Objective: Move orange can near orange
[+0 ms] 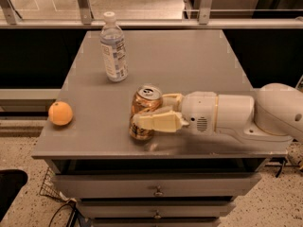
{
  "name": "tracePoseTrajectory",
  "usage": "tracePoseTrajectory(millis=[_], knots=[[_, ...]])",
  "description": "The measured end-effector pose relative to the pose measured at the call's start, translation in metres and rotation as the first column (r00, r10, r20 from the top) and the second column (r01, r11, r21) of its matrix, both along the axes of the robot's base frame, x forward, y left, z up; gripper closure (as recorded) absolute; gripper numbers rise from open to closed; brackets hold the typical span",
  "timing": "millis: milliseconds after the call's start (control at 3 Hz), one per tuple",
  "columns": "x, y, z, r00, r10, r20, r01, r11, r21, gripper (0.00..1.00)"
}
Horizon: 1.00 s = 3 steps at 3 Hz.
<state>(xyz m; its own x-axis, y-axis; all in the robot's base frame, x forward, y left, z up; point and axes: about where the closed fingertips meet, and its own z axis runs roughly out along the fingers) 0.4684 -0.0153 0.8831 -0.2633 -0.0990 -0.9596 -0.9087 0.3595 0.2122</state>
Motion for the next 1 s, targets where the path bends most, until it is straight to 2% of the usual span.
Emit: tracePoseTrajectory(millis=[333,667,1000], knots=[[-0.017,0.048,0.007,0.9930,0.118,0.006,-0.118,0.993,0.015,1.00],[-0.027,0.078,0.009,0.9821,0.183,0.044,-0.184,0.983,0.002,1.00],[-0.027,0.092,0.005,0.9718,0.210,0.107,-0.208,0.978,-0.032,1.00]])
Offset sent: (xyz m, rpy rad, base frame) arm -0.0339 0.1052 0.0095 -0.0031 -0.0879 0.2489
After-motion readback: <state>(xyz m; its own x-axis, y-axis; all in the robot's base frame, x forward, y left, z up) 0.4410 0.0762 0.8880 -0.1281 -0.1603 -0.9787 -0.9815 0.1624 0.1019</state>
